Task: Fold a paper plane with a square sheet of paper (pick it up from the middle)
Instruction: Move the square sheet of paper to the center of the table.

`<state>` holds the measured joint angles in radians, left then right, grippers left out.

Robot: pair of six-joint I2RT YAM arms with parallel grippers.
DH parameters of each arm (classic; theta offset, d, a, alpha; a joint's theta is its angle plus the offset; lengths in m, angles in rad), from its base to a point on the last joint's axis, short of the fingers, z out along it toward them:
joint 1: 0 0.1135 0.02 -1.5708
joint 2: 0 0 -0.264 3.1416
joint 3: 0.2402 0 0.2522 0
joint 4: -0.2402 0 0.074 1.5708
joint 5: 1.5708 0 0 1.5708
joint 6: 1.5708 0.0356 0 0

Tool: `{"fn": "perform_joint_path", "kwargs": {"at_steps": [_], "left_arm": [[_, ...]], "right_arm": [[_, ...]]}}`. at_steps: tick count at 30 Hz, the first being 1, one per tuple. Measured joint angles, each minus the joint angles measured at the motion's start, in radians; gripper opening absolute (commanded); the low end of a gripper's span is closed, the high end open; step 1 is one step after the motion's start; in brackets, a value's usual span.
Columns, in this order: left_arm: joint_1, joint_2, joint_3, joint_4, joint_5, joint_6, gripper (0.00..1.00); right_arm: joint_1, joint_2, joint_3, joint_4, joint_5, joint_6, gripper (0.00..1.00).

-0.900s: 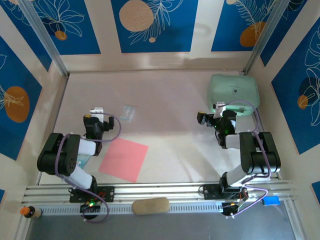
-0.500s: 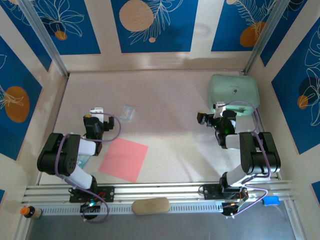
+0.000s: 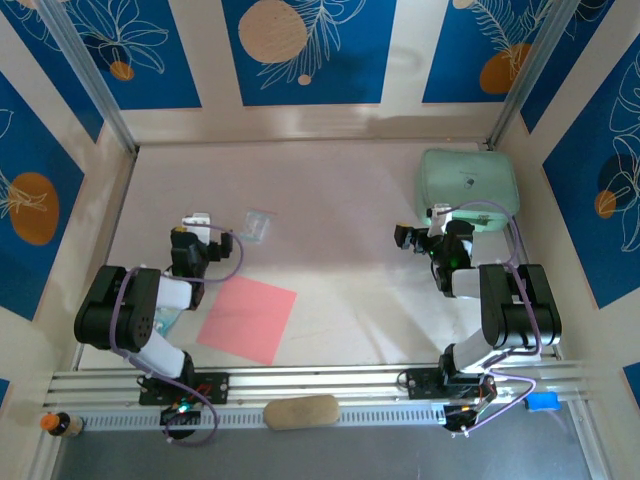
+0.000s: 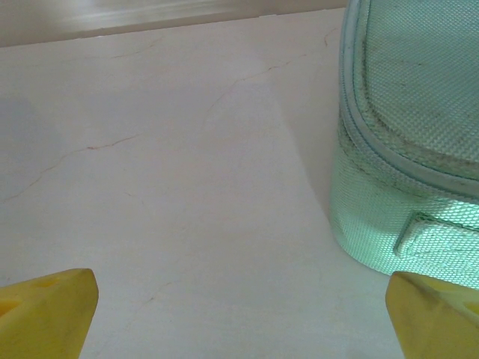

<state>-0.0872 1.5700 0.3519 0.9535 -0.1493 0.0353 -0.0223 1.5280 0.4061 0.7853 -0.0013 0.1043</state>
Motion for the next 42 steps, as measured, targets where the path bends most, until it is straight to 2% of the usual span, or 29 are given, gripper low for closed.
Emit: {"fn": "perform_joint_path", "kwargs": {"at_steps": [13,16,19,24,28,30,34,37,42], "left_arm": [[0.0,-0.016,-0.002,-0.007,0.017,0.0,1.0],[0.0,-0.119,-0.005,-0.094,0.018,-0.005,1.0],[0.0,-0.277,0.018,-0.233,0.016,-0.035,1.0],[0.0,-0.494,0.083,-0.446,0.035,-0.168,1.0],[0.0,-0.614,0.134,-0.657,0.08,-0.39,1.0],[0.001,-0.656,0.133,-0.73,0.149,-0.499,1.0],[-0.006,-0.676,0.092,-0.811,0.361,-0.708,1.0],[-0.058,-0.675,0.096,-0.981,0.426,-0.784,1.0],[-0.227,-0.681,0.117,-1.251,0.438,-0.824,1.0]], "right_arm": [[-0.002,0.0,0.0,0.0,0.0,0.0,0.99],[0.008,-0.006,0.008,-0.025,0.0,-0.008,1.0],[0.021,-0.055,0.048,-0.14,0.0,-0.013,1.0],[0.039,-0.22,0.159,-0.357,-0.008,0.023,1.0],[0.049,-0.324,0.282,-0.568,-0.064,0.191,0.99],[0.047,-0.361,0.312,-0.64,-0.126,0.312,0.99],[0.05,-0.414,0.29,-0.732,-0.305,0.497,0.99],[0.085,-0.439,0.245,-0.796,-0.398,0.575,0.99],[0.212,-0.533,0.185,-0.906,-0.43,0.64,0.99]]}}
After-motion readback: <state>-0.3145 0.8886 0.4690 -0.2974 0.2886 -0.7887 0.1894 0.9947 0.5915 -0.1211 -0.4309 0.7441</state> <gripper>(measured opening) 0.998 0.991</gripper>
